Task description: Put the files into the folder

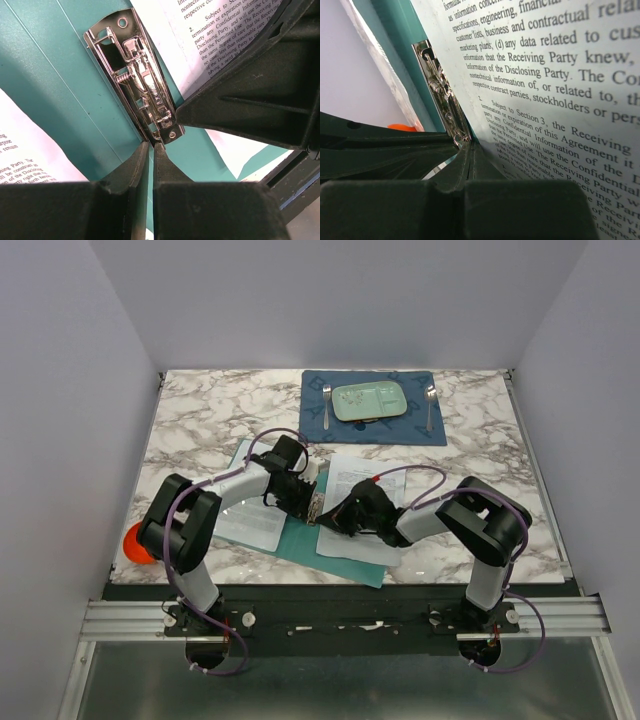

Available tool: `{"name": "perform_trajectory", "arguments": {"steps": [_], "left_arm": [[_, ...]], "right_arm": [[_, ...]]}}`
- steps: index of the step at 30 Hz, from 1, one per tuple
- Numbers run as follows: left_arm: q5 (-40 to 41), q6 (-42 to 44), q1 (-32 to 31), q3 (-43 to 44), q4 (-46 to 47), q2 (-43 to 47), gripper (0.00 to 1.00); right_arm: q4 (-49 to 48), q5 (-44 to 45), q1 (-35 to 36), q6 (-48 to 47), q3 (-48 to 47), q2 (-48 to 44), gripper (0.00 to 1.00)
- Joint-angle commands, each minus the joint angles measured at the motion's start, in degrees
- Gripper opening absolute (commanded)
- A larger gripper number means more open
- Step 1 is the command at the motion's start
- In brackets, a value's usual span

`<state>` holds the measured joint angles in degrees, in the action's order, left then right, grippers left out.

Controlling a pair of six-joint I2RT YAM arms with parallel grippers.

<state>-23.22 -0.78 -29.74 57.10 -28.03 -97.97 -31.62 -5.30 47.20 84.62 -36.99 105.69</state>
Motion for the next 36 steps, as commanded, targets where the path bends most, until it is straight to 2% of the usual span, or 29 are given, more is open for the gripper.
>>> {"name": "perform_trajectory", "arguments": {"steps": [1,21,36], "left_arm": [[5.38,1.39,-0.50,-1.73,-0.45,-4.50,0.08],[2.31,1.04,-4.19,2.22,-1.76,-6.00,0.01],[-11.93,-1.07,-4.19,6.00,-7.21,-4.15,0.01]], "right_arm": [[18.08,4.95,0.44,-2.97,2.10,5.49,0.01],[18.70,4.95,0.52,-2.00,-0.27,9.10,0.01],[17.11,4.95,0.44,-0.77,1.84,9.54,0.00]]}}
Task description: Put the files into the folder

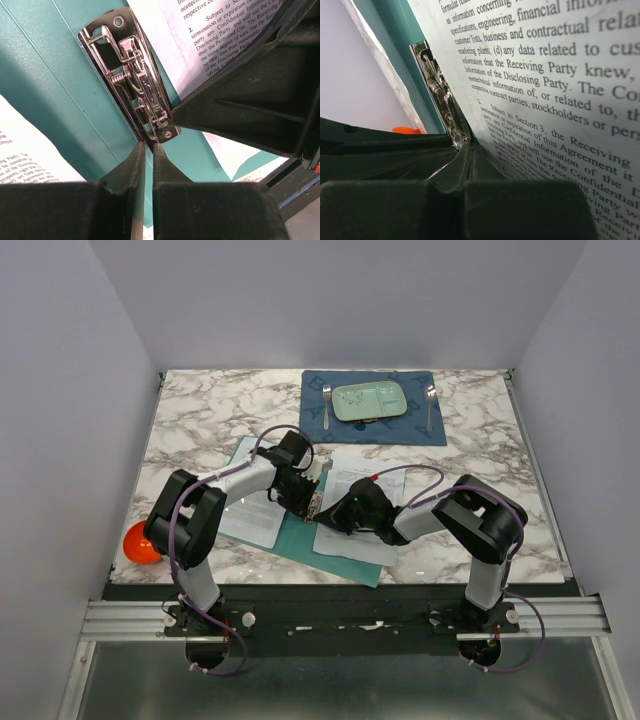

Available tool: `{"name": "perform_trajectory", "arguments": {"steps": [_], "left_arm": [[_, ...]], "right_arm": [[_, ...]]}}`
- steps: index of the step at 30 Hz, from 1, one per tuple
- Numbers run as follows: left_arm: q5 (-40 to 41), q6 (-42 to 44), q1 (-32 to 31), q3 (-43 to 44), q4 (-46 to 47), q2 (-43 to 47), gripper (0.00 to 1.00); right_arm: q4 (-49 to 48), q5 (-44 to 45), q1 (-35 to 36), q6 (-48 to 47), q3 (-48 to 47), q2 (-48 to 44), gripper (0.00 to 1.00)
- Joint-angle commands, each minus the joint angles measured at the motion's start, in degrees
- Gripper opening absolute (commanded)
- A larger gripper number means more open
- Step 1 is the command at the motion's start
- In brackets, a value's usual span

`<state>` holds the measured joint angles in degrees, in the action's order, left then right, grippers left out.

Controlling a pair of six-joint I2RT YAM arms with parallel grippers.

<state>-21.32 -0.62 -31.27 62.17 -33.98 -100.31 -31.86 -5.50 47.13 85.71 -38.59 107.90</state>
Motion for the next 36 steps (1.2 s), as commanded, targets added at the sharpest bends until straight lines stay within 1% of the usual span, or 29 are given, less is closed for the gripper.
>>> {"name": "perform_trajectory", "arguments": {"steps": [1,5,9,13,14,16,20,23,29,31,33,36], "left_arm": [[-14.88,-1.14,-2.57,1.02,-1.44,-1.73,0.01],[-17.87,-0.43,-2.57,1.46,-2.93,-1.12,0.01],[-18.76,0.27,-1.35,1.72,-3.73,-0.41,0.01],[-17.97,0.36,1.82,1.72,-4.69,-0.59,0.01],[-17.70,2.10,2.61,1.81,-5.13,-0.59,0.01],[-16.91,2.73,4.45,1.73,-5.57,-0.67,0.01],[-16.21,3.43,5.60,1.29,-6.10,-0.59,0.01],[-14.11,3.61,5.60,0.58,-5.49,0.12,0.01],[-6.11,3.87,5.69,-0.73,-3.38,2.05,0.01],[-4.26,3.70,5.78,-1.18,-2.85,2.66,0.01],[-1.72,3.00,5.78,-1.61,-2.06,2.75,0.05],[-1.35,2.74,5.78,-1.79,-1.45,2.49,0.13]], "right_arm": [[17.53,5.15,0.59,-1.78,3.35,7.33,0.00],[17.88,5.15,0.50,-1.86,3.17,7.24,0.00],[17.88,5.15,0.50,-1.78,3.34,7.33,0.00],[17.97,5.15,0.42,-1.69,3.87,7.15,0.00],[17.97,5.15,0.50,-1.69,4.05,7.07,0.00],[18.06,5.15,0.50,-1.69,4.13,6.98,0.00],[18.06,5.15,0.50,-1.69,4.49,7.06,0.00],[18.06,5.15,0.50,-1.51,4.75,6.98,0.01],[18.32,5.15,0.50,-1.60,5.01,6.45,0.00],[18.32,6.55,0.50,-1.60,5.10,6.45,0.00],[18.32,6.55,0.50,-1.60,5.10,6.45,0.00],[18.15,6.55,0.50,-1.60,5.19,6.54,0.00]]}}
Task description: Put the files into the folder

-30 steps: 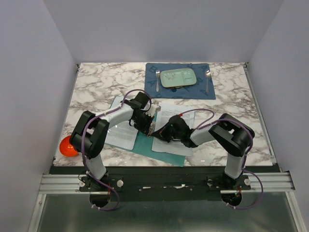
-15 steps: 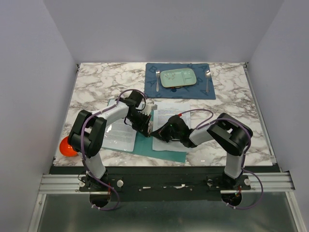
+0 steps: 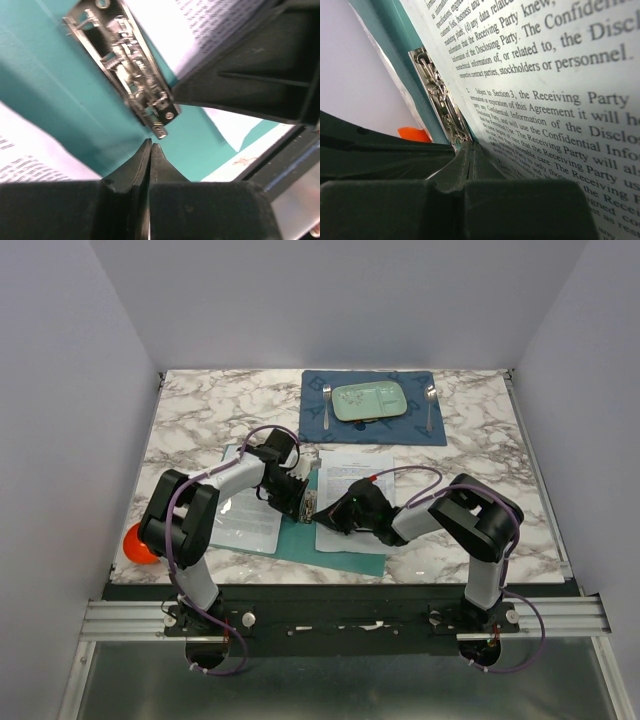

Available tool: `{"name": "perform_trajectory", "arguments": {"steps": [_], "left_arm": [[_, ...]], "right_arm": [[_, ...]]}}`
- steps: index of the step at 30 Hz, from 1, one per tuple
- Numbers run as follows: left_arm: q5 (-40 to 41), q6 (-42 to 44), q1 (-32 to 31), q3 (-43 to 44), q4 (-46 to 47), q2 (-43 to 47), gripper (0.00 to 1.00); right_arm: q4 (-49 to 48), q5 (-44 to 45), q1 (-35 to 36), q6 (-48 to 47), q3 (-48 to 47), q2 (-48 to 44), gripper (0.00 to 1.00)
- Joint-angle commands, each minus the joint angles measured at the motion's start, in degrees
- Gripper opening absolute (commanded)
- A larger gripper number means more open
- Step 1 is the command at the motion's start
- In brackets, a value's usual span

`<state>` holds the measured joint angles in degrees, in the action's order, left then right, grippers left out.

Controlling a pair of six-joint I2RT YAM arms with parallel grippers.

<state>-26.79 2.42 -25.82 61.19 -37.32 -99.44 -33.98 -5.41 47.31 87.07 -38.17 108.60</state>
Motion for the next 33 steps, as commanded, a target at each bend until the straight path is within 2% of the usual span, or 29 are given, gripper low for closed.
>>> {"name": "perform_trajectory", "arguments": {"steps": [1,2,17,33], "left_arm": [[3.94,-0.39,0.34,-0.81,1.81,1.44,0.15],[3.76,-0.57,0.34,-0.81,1.90,1.35,0.17],[1.47,-1.71,-0.45,0.51,2.16,1.00,0.27],[6.57,-3.65,-2.04,0.51,3.83,-1.19,0.21]], "right_arm": [[20.09,6.38,0.33,-2.96,4.77,5.84,0.00],[20.00,6.20,0.33,-2.87,4.86,5.92,0.00],[19.21,6.02,0.33,-2.69,5.39,6.28,0.00],[18.33,5.85,0.33,-2.43,5.57,6.89,0.00]]}}
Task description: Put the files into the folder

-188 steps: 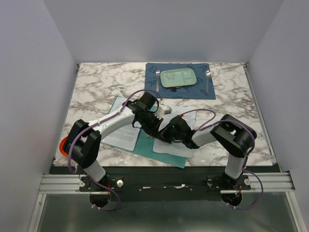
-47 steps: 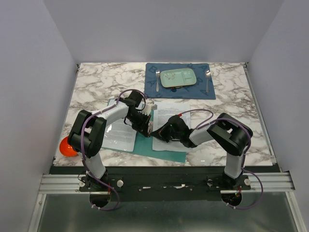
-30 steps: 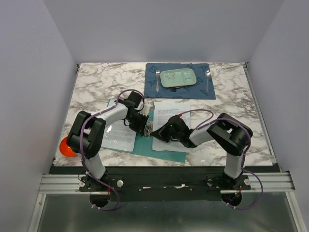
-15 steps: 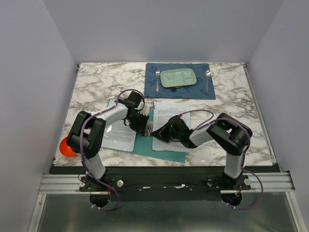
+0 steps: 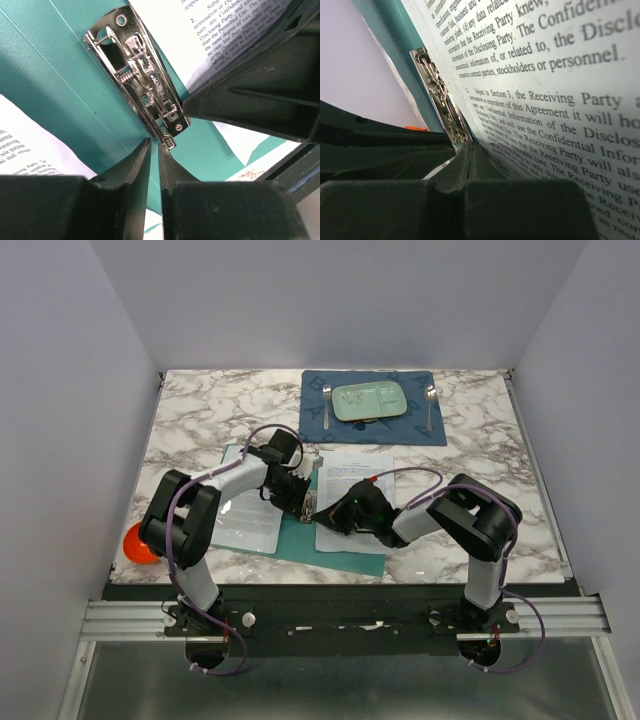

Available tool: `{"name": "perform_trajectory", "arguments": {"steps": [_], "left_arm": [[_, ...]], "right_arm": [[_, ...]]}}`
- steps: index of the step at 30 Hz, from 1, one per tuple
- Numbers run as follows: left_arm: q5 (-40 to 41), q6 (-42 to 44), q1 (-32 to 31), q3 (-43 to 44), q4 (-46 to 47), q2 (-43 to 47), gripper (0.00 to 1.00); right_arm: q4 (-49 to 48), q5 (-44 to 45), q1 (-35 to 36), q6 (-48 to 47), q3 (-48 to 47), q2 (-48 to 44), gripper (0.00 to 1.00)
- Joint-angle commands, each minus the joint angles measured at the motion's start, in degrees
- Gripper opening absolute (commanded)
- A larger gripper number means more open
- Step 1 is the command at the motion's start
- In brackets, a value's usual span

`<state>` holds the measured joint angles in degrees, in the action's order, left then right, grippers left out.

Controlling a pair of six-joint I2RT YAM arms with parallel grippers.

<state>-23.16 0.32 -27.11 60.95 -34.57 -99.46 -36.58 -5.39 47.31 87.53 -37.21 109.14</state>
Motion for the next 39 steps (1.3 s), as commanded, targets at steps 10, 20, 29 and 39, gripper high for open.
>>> {"name": "perform_trajectory", "arguments": {"steps": [10,20,29,39], "left_arm": [[4.35,-1.64,-1.98,0.84,0.64,-2.58,0.19],[4.53,-0.58,-1.45,1.80,-2.26,1.55,0.18],[3.47,-1.20,-1.45,2.69,-2.35,1.90,0.18],[3.82,-1.37,-1.80,1.54,-1.03,0.15,0.18]], "right_arm": [[21.20,5.74,0.41,-2.98,4.25,6.78,0.00],[21.11,5.65,0.33,-2.98,4.25,6.87,0.01],[20.93,5.65,0.33,-2.89,4.52,6.61,0.00],[20.14,5.65,0.41,-2.62,4.78,7.14,0.00]]}}
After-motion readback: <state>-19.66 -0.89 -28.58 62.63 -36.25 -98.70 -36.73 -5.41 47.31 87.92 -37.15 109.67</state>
